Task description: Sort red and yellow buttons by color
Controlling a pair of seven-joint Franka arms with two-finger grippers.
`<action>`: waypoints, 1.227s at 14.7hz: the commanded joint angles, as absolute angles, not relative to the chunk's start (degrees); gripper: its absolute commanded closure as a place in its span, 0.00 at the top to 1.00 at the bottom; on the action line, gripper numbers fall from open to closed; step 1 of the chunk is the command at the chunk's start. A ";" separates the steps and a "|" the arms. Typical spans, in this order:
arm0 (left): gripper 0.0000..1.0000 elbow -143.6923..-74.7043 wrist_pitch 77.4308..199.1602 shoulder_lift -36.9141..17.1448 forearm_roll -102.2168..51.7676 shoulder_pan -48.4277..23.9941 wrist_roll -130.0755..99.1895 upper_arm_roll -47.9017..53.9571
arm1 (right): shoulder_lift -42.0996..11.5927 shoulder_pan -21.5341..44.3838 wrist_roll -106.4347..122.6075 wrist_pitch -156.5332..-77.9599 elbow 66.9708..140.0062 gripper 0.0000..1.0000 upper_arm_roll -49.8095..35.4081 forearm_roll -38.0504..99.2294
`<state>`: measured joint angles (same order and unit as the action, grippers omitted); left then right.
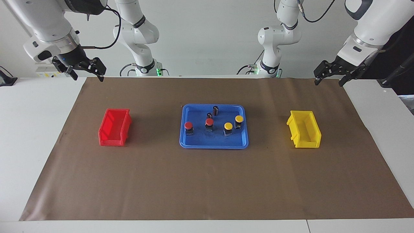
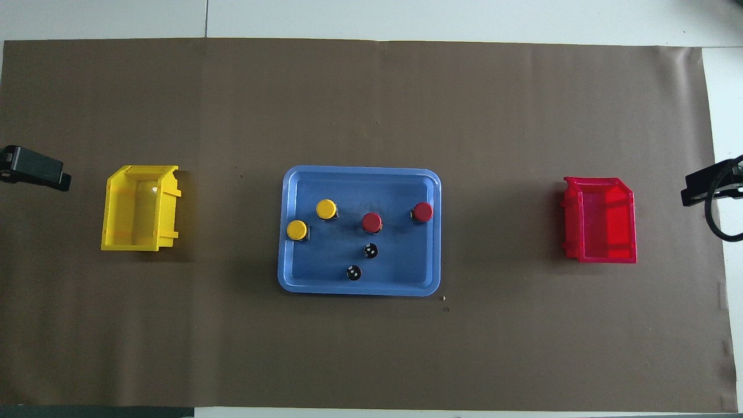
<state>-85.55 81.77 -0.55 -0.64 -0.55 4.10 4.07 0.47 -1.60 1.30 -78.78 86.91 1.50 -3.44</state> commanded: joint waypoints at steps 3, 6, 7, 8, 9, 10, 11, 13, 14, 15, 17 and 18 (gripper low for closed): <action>1.00 -87.28 81.39 1.14 -0.70 -0.35 5.01 3.96 | 0.97 -1.67 1.85 -79.19 87.45 1.00 1.32 -2.99; 1.00 -87.28 81.47 1.14 -0.70 -0.35 5.01 3.96 | 1.05 -1.58 2.02 -79.19 87.63 1.00 1.23 -2.99; 1.00 -87.28 81.39 1.14 -0.70 -0.35 5.01 3.96 | 1.05 -1.06 1.93 -79.19 87.63 1.00 0.97 -2.90; 1.00 -87.28 81.39 1.14 -0.70 -0.35 5.01 3.96 | 1.05 -0.97 1.93 -79.19 87.63 1.00 0.97 -2.90; 1.00 -87.28 81.39 1.14 -0.70 -0.35 5.01 3.96 | 1.05 -1.05 2.46 -79.10 87.63 1.00 0.97 -2.90; 1.00 -87.28 81.39 1.14 -0.70 -0.35 5.01 3.96 | 1.14 -1.05 2.46 -79.10 87.71 1.00 0.97 -2.90; 1.00 -87.28 81.39 1.14 -0.70 -0.44 5.01 3.96 | 1.06 -0.79 2.29 -79.28 87.54 1.00 0.88 -3.16; 1.00 -87.28 81.39 1.14 -0.70 -0.35 5.01 3.96 | 0.70 0.00 2.02 -81.12 87.28 1.00 0.88 -2.99; 1.00 -87.28 81.39 1.14 -0.70 -0.35 5.01 3.96 | 0.44 0.00 2.02 -81.47 86.93 1.00 0.97 -2.99; 1.00 -87.28 81.39 1.14 -0.70 -0.35 5.01 3.96 | 0.18 -0.09 2.02 -81.65 86.58 1.00 0.88 -2.99; 1.00 -87.28 81.39 1.14 -0.70 -0.44 5.01 3.96 | -0.35 1.48 1.59 -84.09 86.48 1.00 0.88 -1.77; 1.00 -87.28 81.39 1.14 -0.70 -0.44 5.01 3.96 | -0.70 4.02 -1.38 -85.42 86.40 1.00 0.97 0.33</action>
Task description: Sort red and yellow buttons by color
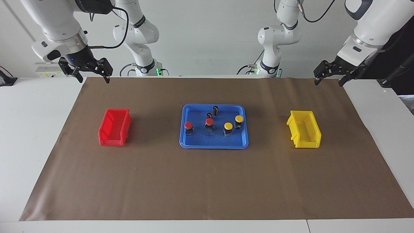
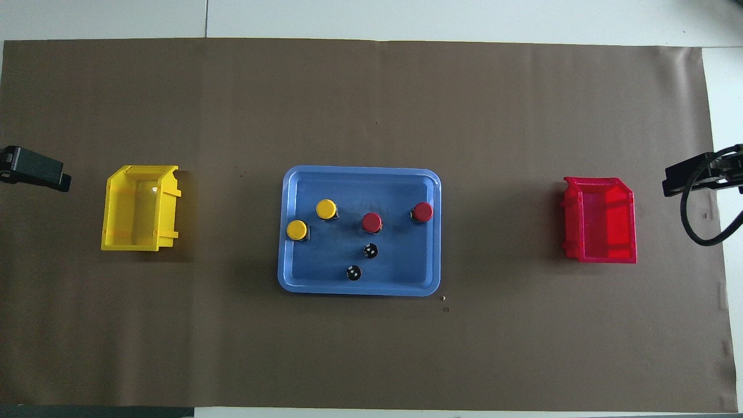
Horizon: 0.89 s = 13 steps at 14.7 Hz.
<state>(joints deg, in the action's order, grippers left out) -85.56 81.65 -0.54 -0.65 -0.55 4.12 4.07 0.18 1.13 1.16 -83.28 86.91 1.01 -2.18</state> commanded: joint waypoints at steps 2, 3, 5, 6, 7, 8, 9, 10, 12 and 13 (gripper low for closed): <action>1.00 -87.28 81.39 1.14 -0.70 -0.35 5.01 3.96 | -4.54 9.89 -10.50 -85.69 83.87 1.00 0.18 0.79; 1.00 -87.28 81.39 1.14 -0.70 -0.35 5.01 3.96 | -7.27 12.98 -13.68 -87.00 81.76 1.00 0.00 0.27; 1.00 -87.28 81.39 1.14 -0.70 -0.44 5.01 3.96 | -13.77 19.31 -21.93 -93.30 79.81 1.00 -0.09 0.70; 1.00 -87.28 81.39 1.14 -0.70 -0.35 5.01 3.96 | -16.06 21.68 -26.32 -98.82 79.98 1.00 -0.09 0.27; 1.00 -87.28 81.39 1.14 -0.70 -0.35 5.01 3.96 | -18.17 25.02 -28.63 -103.31 81.29 1.00 -0.09 0.26; 1.00 -87.28 81.39 1.14 -0.70 -0.35 5.01 3.96 | -19.67 27.66 -31.00 -106.67 83.56 1.00 0.00 0.09; 1.00 -87.28 81.47 1.14 -0.70 -0.35 5.01 3.96 | -20.30 29.25 -33.55 -109.31 86.28 1.00 -0.09 -0.70; 1.00 -87.28 81.47 1.14 -0.70 -0.35 5.01 3.96 | -19.95 29.96 -34.10 -111.77 90.22 1.00 -0.09 -1.92; 1.00 -87.28 81.39 1.14 -0.70 -0.35 5.01 3.96 | -16.98 30.14 -33.93 -116.53 98.22 1.00 -0.09 -2.28; 1.00 -87.28 81.39 1.14 -0.70 -0.35 5.01 3.96 | -16.27 30.06 -33.49 -117.41 100.52 1.00 -0.09 -2.37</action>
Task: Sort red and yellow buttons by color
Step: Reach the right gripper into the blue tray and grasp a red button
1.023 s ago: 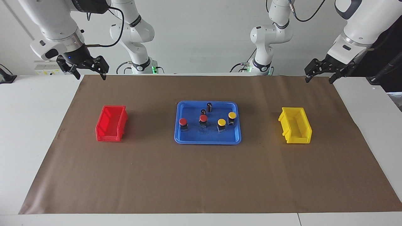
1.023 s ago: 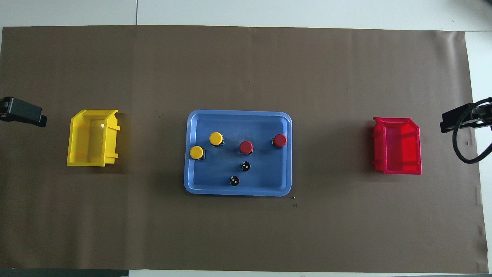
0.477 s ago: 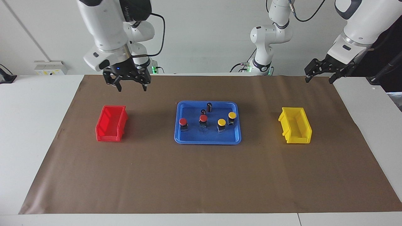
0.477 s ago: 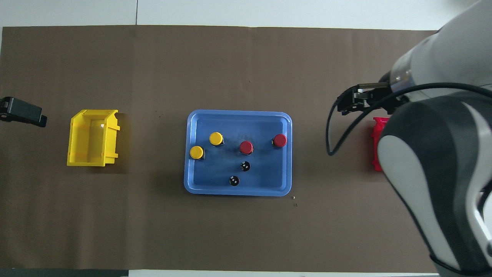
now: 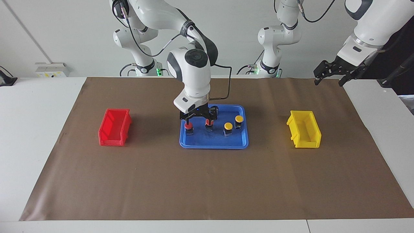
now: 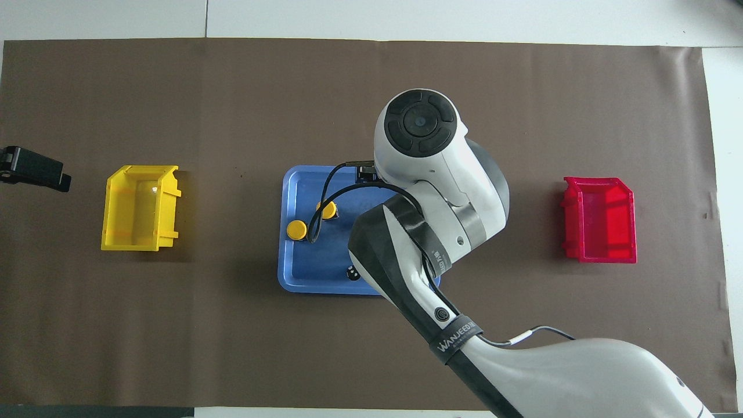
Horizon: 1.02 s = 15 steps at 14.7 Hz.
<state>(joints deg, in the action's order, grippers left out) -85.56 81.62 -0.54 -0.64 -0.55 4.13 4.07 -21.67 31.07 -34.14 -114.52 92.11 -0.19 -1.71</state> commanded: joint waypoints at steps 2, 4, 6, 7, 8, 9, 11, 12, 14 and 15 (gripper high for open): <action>1.00 -87.28 81.47 1.14 -0.70 -0.35 5.01 3.96 | -16.00 29.18 -31.56 -118.30 101.34 1.00 -0.09 -2.37; 1.00 -87.28 81.39 1.14 -0.70 -0.35 5.01 3.96 | -15.56 27.52 -30.33 -119.52 103.26 0.98 -0.09 -2.29; 1.00 -87.28 81.39 1.14 -0.70 -0.35 5.01 3.96 | -13.46 27.94 -30.76 -125.92 110.09 0.91 -0.17 -2.20; 1.00 -87.28 81.39 1.14 -0.70 -0.35 5.01 3.96 | -12.93 28.30 -30.94 -127.17 111.95 0.89 -0.18 -2.11; 1.00 -87.28 81.39 1.14 -0.70 -0.35 5.01 3.96 | -12.66 28.47 -30.85 -127.00 112.32 0.88 -0.18 -2.11; 1.00 -87.28 81.39 1.14 -0.70 -0.44 5.01 3.96 | -12.66 28.39 -30.76 -127.18 112.41 0.86 -0.26 -2.11; 1.00 -87.28 81.39 1.14 -0.70 -0.44 5.01 3.96 | -12.57 28.91 -30.85 -127.79 113.11 0.82 -0.26 -1.58; 1.00 -87.28 81.39 1.14 -0.70 -0.35 5.01 3.96 | -12.13 29.35 -30.59 -127.97 113.90 0.80 -0.26 -1.58; 1.00 -87.28 81.39 1.14 -0.70 -0.35 5.01 3.96 | -11.87 29.36 -30.32 -130.67 115.92 0.74 -0.26 -1.67; 1.00 -87.28 81.39 1.14 -0.70 -0.35 5.01 3.96 | -11.95 29.36 -30.32 -131.22 116.10 0.70 -0.26 -1.67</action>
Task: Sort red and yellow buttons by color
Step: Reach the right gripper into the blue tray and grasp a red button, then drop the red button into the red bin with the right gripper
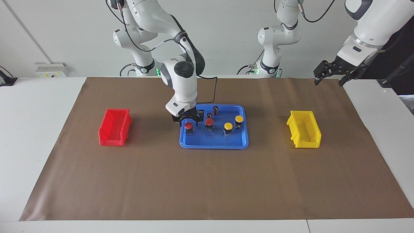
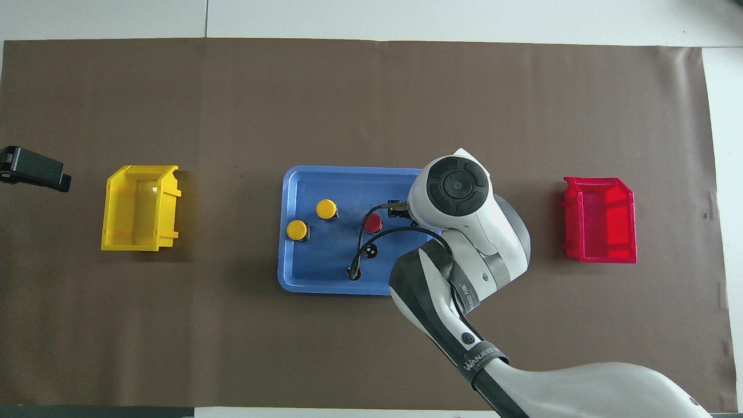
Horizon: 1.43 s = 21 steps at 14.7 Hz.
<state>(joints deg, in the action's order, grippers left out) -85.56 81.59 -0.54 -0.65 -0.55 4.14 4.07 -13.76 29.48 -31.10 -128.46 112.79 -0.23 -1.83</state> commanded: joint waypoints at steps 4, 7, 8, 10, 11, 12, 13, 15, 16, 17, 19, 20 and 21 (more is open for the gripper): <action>1.00 -87.28 81.39 1.14 -0.70 -0.35 5.01 3.96 | -12.13 29.44 -30.15 -131.66 116.02 0.51 -0.26 -1.67; 1.00 -87.28 81.39 1.14 -0.70 -0.35 5.01 3.96 | -12.30 29.36 -28.83 -131.31 115.49 0.22 -0.26 -1.67; 1.00 -87.28 81.39 1.14 -0.70 -0.35 5.01 3.96 | -12.48 29.36 -28.92 -130.61 114.10 0.14 -0.18 -1.58; 1.00 -87.28 81.39 1.14 -0.70 -0.35 5.01 3.96 | -12.31 28.83 -29.00 -127.11 110.50 0.14 -0.26 -1.23; 1.00 -87.28 81.39 1.14 -0.70 -0.35 5.01 3.96 | -11.78 28.39 -28.83 -122.65 107.52 0.14 -0.26 -1.06; 1.00 -87.28 81.39 1.14 -0.70 -0.35 5.01 3.96 | -10.47 27.34 -28.31 -117.47 104.18 0.14 -0.18 -0.10; 1.00 -87.28 81.39 1.14 -0.70 -0.35 5.01 3.96 | -8.63 25.07 -25.95 -113.42 102.85 0.14 -0.09 0.96; 1.00 -87.28 81.39 1.14 -0.70 -0.35 5.01 3.96 | -2.75 19.19 -16.58 -109.35 106.41 0.14 -0.09 1.58; 1.00 -87.28 81.39 1.14 -0.70 -0.35 4.75 3.96 | 1.10 14.29 -9.65 -109.42 110.61 0.14 -0.09 2.10; 1.00 -87.28 81.04 1.23 -1.14 -1.05 4.66 4.22 | 4.01 9.63 -1.84 -109.60 114.40 0.14 0.00 4.02; 1.00 -89.89 82.07 2.45 -1.93 -2.80 2.83 4.66 | 7.02 -0.39 12.94 -109.77 119.60 0.14 0.09 8.07; 1.00 -96.09 87.31 5.51 -2.80 -4.64 -1.89 4.66 | 7.90 -4.18 18.31 -110.65 121.62 0.14 0.09 8.52; 1.00 -103.03 93.02 8.67 -2.99 -8.23 -9.16 4.66 | 8.87 -6.22 20.89 -111.70 123.38 0.14 0.09 8.61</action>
<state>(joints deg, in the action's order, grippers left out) -89.23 84.09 0.99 -1.67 -3.22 -0.08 4.90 5.57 -1.76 14.24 -108.58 117.17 1.19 6.54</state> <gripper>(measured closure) 0.000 0.590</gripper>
